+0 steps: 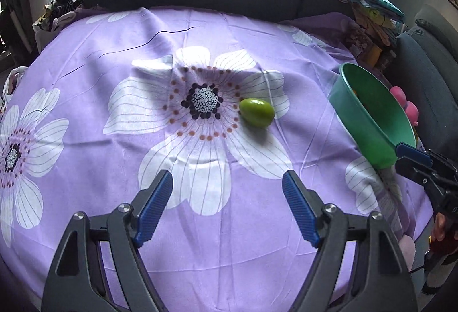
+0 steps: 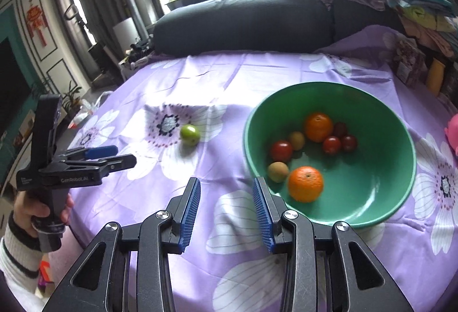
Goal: Organize fruits
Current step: 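Move both tools toward the green lime-like fruit, then close the left tool on the green fruit while the right tool clamps it too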
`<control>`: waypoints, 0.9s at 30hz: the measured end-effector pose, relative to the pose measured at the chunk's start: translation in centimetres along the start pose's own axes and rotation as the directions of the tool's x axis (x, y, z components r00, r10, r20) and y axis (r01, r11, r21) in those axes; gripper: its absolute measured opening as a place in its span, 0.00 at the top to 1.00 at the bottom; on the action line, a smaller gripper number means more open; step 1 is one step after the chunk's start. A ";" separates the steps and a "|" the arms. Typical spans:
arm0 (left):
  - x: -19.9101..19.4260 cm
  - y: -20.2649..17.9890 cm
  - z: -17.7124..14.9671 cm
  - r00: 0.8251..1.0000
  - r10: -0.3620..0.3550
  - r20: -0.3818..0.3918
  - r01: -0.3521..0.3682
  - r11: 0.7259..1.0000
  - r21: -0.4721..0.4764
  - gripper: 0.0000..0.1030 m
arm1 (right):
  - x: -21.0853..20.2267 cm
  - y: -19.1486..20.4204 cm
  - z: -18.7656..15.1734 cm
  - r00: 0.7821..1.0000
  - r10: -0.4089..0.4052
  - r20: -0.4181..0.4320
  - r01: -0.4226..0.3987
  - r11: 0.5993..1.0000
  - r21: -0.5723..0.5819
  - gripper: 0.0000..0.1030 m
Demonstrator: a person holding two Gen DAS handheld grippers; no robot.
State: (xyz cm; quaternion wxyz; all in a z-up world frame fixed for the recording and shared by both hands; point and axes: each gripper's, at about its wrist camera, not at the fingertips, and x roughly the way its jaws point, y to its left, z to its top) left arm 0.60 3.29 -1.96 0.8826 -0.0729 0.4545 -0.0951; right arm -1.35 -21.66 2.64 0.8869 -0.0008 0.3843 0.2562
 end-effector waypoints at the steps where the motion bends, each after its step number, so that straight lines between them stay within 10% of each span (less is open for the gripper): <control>1: -0.1 0.2 -0.1 1.000 0.001 0.001 -0.001 1.000 -0.002 0.23 | 0.6 0.6 0.0 1.000 0.005 -0.013 -0.005 1.000 -0.017 0.63; 27: 5.5 1.4 5.5 0.968 -0.244 -0.063 0.239 0.968 -0.073 0.23 | 12.1 4.2 4.3 0.988 0.016 -0.153 -0.028 0.997 -0.074 0.63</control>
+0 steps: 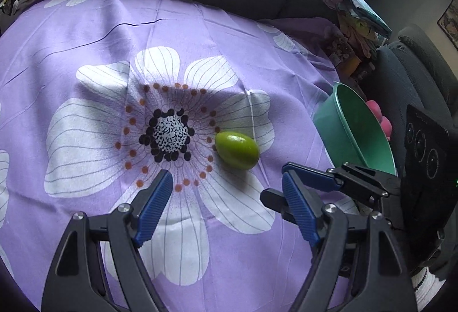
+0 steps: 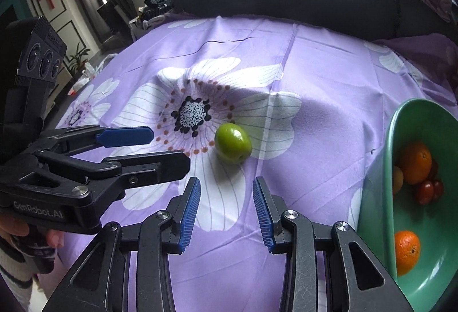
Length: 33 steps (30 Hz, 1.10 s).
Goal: Organize fruits
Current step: 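Close the left tool on the green fruit while the right tool clamps it too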
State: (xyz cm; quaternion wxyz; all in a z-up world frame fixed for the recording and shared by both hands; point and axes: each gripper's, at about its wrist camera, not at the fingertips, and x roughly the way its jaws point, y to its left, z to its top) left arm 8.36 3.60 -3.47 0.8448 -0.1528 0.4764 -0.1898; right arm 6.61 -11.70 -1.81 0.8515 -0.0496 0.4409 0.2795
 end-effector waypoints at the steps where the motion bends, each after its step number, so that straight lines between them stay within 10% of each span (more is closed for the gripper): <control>1: 0.4 0.1 0.3 1.000 -0.008 -0.005 0.008 1.000 -0.010 0.23 | 0.4 -0.1 0.2 1.000 -0.003 -0.005 0.003 1.000 0.004 0.63; 9: 3.0 -0.4 2.3 0.998 -0.051 -0.044 0.051 0.999 0.000 0.27 | 2.3 -1.1 1.6 1.000 0.000 -0.015 0.001 0.999 0.038 0.62; 22: 4.4 0.2 2.7 0.995 -0.088 -0.047 0.087 0.996 -0.023 0.60 | 3.7 -1.9 2.0 0.997 0.072 -0.003 -0.072 0.993 0.089 0.63; 33: 2.4 -1.6 1.7 0.998 -0.059 0.008 0.059 0.997 0.059 0.61 | 1.5 -1.2 1.3 0.995 0.086 0.043 -0.090 0.991 0.100 0.64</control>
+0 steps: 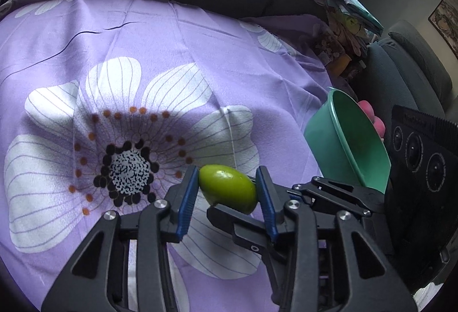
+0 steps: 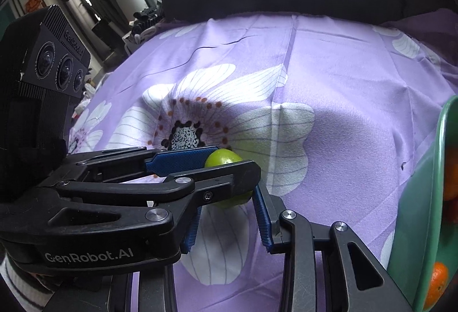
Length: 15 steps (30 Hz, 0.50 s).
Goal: Organize fruits
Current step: 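Close the left tool on the green fruit while the right tool clamps it too, then carry the green fruit in both tools over the green bowl and lower it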
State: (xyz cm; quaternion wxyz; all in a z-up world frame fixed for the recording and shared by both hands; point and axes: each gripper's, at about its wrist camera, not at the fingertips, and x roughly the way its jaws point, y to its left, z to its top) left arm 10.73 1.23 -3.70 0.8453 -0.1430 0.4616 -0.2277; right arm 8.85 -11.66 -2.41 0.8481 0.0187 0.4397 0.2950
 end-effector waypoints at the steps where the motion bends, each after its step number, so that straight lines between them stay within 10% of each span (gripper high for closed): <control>1: -0.5 -0.3 -0.2 1.000 -0.001 0.010 0.001 1.000 0.006 0.61 | -0.4 0.2 -0.1 1.000 0.000 0.007 0.000 1.000 -0.002 0.64; 15: -5.2 -5.0 -3.6 0.997 0.005 0.079 -0.009 0.999 0.052 0.61 | -6.6 3.2 -3.1 0.996 0.005 0.088 -0.002 1.000 -0.031 0.64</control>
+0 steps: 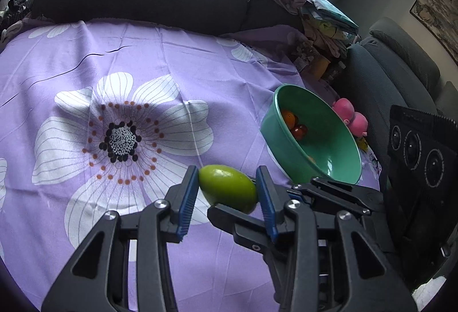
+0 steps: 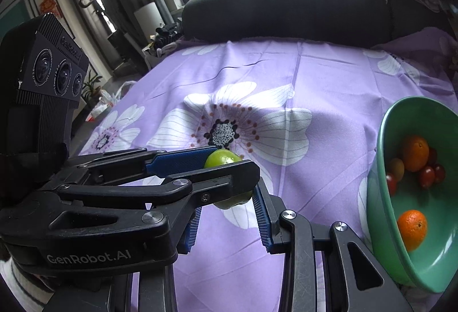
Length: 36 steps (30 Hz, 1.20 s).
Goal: Organize fruits
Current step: 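Carry the green fruit in both tools over the green bowl and lower it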
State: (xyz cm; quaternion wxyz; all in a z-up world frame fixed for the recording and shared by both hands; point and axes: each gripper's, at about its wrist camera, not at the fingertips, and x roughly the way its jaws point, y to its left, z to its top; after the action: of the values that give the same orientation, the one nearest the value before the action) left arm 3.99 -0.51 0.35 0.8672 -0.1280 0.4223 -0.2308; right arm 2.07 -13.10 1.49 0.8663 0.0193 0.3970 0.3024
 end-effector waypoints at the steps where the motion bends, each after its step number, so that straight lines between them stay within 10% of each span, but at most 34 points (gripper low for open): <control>1: -0.1 -0.4 -0.2 1.000 0.000 -0.002 0.000 1.000 0.004 0.61 | -0.4 0.0 -0.3 1.000 0.000 0.004 0.000 1.000 0.002 0.64; 36: 7.7 -13.1 3.2 0.981 -0.162 -0.104 0.181 0.962 0.207 0.60 | -9.1 -10.6 -2.1 0.971 -0.204 0.127 0.171 0.958 0.232 0.64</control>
State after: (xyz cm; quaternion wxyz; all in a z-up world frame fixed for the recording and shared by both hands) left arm 6.83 -15.61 2.51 0.8337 -0.0593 0.4191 -0.3547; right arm 1.40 -27.07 3.27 0.9111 0.0994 0.3619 0.1706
